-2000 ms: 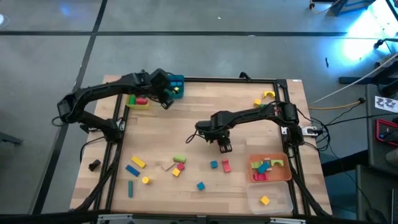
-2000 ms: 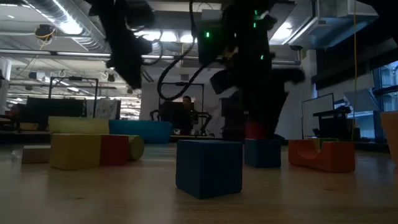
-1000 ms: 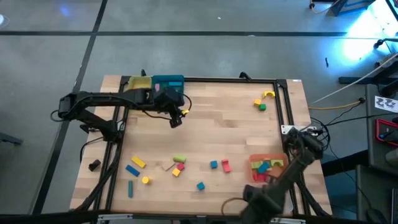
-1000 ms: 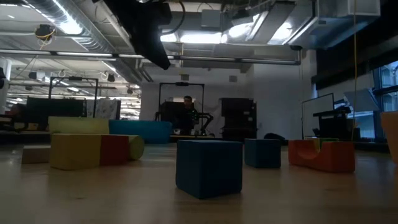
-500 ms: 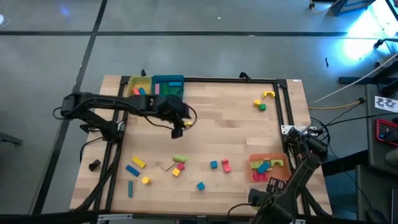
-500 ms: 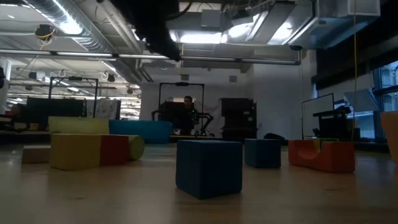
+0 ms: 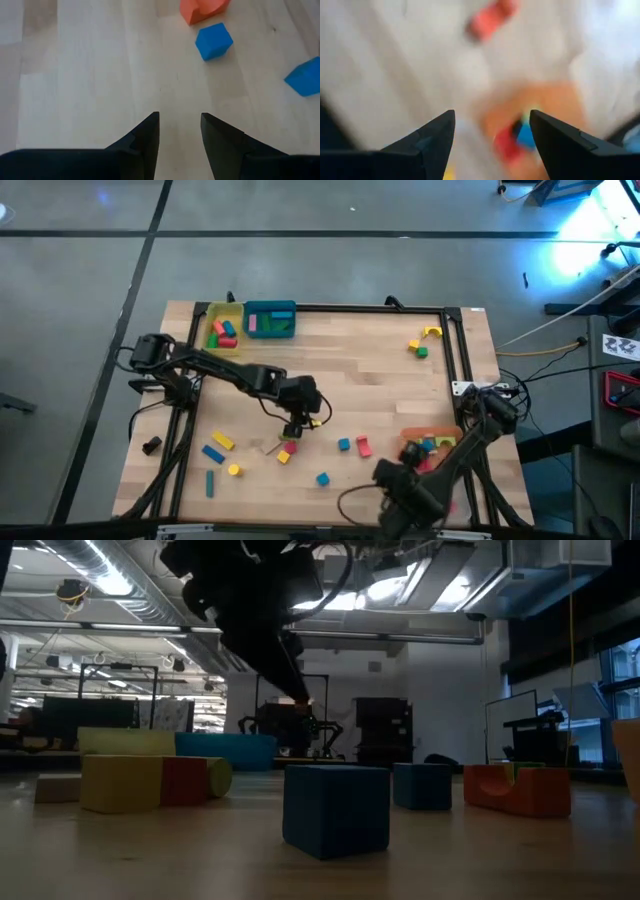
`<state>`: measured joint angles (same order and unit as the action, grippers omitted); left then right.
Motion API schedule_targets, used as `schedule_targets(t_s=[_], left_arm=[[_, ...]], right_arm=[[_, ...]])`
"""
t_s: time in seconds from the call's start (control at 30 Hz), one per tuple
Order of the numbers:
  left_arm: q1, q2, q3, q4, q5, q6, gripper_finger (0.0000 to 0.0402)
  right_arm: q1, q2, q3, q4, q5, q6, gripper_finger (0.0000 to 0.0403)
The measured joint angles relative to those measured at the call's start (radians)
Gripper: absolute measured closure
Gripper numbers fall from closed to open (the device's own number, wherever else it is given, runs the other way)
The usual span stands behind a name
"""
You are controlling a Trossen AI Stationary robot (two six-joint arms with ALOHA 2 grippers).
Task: Sort blocks by size
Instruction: Put the blue square block into the transparent bin
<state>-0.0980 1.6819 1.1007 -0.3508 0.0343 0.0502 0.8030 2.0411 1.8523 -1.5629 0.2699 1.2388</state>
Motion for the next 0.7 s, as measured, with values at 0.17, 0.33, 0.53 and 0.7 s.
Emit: schedule_targets(t_s=[0.17, 0.33, 0.53, 0.7], left_arm=[[-0.019, -0.022, 0.0, -0.003, -0.001, -0.037, 0.0292], [-0.023, -0.086, 0.0, -0.042, -0.001, -0.016, 0.031], [-0.022, -0.175, -0.015, -0.126, -0.005, -0.023, 0.0319], [-0.015, -0.342, -0.166, -0.04, -0.038, -0.063, 0.032]], right_arm=[[-0.105, 0.0, 0.0, 0.071, 0.127, -0.181, 0.0144], [-0.223, 0.0, -0.032, 0.28, 0.126, -0.475, 0.0143], [-0.339, 0.001, -0.12, 0.425, 0.022, -0.707, 0.0143], [-0.386, 0.002, -0.194, 0.495, -0.022, -0.778, 0.0143]])
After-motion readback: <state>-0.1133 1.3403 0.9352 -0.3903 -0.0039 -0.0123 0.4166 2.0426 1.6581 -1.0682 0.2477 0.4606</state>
